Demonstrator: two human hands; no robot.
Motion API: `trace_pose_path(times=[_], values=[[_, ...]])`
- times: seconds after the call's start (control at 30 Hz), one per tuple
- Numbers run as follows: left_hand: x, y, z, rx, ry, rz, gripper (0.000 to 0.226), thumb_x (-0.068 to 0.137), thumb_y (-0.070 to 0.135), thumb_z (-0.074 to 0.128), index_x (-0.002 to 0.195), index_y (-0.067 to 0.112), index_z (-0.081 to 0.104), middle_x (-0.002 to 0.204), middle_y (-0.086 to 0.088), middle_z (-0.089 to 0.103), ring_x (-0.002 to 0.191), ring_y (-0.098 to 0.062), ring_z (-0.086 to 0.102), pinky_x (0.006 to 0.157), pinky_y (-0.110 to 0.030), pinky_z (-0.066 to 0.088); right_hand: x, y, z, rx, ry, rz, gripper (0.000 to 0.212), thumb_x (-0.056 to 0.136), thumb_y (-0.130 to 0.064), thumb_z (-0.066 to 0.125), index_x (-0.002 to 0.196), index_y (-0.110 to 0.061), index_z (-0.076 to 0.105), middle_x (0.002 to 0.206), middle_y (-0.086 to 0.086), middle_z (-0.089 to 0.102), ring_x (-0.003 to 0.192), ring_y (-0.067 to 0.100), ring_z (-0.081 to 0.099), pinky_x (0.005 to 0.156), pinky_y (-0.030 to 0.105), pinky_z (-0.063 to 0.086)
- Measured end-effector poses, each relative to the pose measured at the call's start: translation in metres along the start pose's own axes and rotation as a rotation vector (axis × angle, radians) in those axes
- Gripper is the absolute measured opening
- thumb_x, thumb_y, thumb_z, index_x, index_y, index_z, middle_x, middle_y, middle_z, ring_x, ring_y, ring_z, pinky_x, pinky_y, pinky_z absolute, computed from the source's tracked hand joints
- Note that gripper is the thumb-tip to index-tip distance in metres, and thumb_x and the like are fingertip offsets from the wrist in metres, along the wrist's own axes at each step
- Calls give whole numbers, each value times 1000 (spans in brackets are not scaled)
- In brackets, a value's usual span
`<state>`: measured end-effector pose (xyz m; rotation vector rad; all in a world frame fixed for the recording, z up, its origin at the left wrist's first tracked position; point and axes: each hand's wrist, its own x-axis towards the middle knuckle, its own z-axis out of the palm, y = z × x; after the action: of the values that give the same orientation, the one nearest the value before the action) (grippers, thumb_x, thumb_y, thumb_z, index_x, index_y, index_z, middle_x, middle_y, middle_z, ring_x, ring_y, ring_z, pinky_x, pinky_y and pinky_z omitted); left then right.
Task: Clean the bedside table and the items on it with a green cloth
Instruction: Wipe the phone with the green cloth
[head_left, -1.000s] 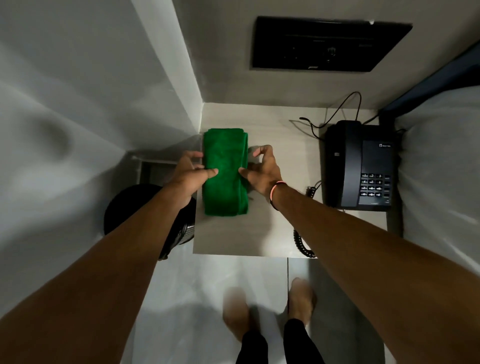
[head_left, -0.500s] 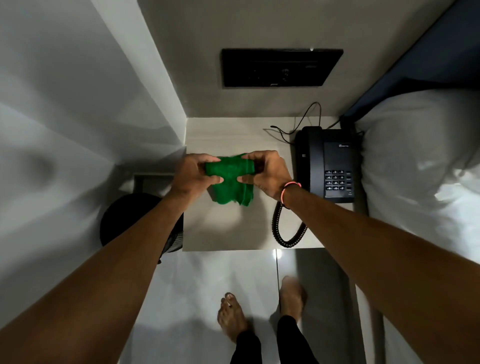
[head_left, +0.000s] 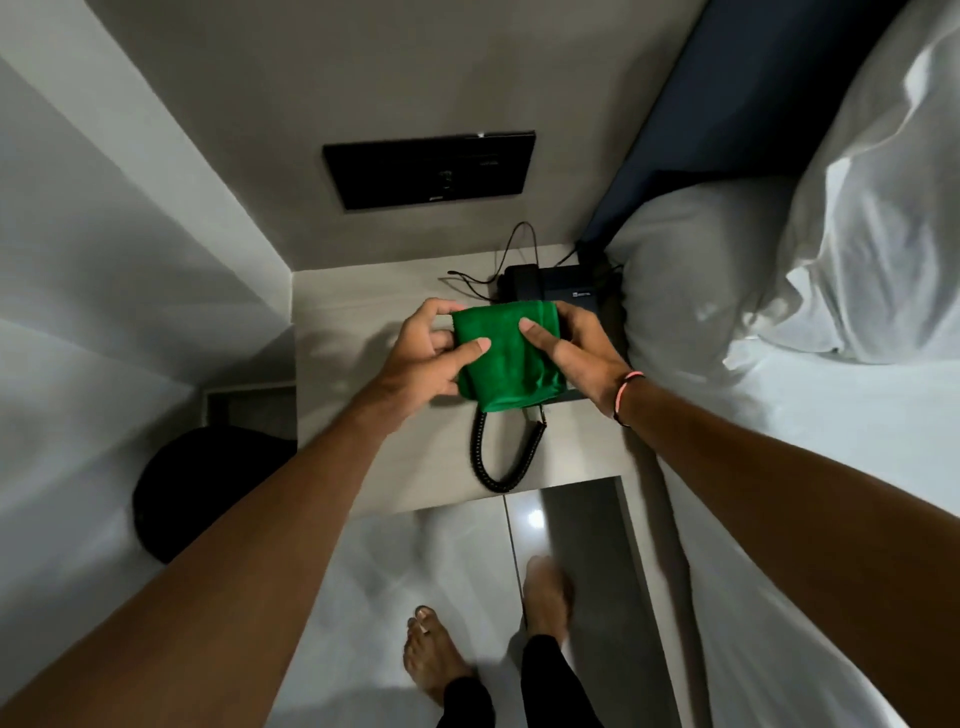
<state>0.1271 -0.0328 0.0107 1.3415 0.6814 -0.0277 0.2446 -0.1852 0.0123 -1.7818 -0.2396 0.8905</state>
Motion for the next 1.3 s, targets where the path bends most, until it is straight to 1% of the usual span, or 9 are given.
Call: trace_pose_path(times=[0.23,0.33,0.47,0.6,0.73,0.83,0.93,1.1,1.3], values=[[36,3,62,26,45,-15,51,90,3,67,134,10,42,117,-23,63,95,-23,67,61,-32,60,22,10,-59,-118,165,-40,34,98,-19,57,124,1,56,119,19,67,109,32,66,99,48,51],[56,-9,57,380,187,174,49,91,18,69,135,10,47,113,-20,65,94,-23,66,73,-23,55,46,15,-76,-119,238,-9,34,98,-20,57,124,2,57,119,20,67,109,33,66,99,47,51],[78,-32,29,919,306,353,58,99,46,47,148,18,36,142,-13,50,129,-26,49,103,-44,46,82,21,-86,-143,274,22,39,96,-24,60,129,-4,57,122,15,67,111,28,65,100,40,51],[97,-50,15,1304,296,358,73,96,63,27,157,25,14,161,-19,20,148,-33,24,118,-56,24,112,27,-87,-290,304,32,39,96,-31,60,129,-11,60,122,11,67,114,26,63,99,29,49],[117,-65,12,1492,250,380,86,87,79,9,157,30,-2,164,-21,-1,152,-34,7,119,-62,9,125,38,-84,-743,421,-62,55,93,-38,61,139,-13,46,132,18,56,121,37,52,102,46,44],[127,-80,9,1543,219,345,90,82,83,3,156,33,-8,164,-20,-4,152,-35,5,116,-68,10,122,40,-80,-924,467,-339,45,91,-23,60,134,-13,51,134,16,49,120,35,50,100,46,43],[131,-96,4,1527,218,274,89,82,84,5,155,35,-9,164,-19,-7,152,-36,0,114,-71,11,120,48,-73,-1064,298,-497,36,99,-22,43,129,-9,59,133,16,56,123,34,51,105,45,39],[134,-111,5,1470,226,204,87,81,83,1,155,38,-7,164,-19,-9,152,-38,-3,109,-76,15,116,68,-68,-1269,157,-393,58,103,-46,27,155,-21,24,162,10,24,151,25,13,121,47,17],[143,-97,31,1276,248,208,82,80,83,-6,152,45,-10,162,-23,-13,151,-42,0,109,-76,17,115,74,-60,-1325,188,-356,60,102,-49,22,157,-29,12,164,8,13,152,26,7,119,49,20]])
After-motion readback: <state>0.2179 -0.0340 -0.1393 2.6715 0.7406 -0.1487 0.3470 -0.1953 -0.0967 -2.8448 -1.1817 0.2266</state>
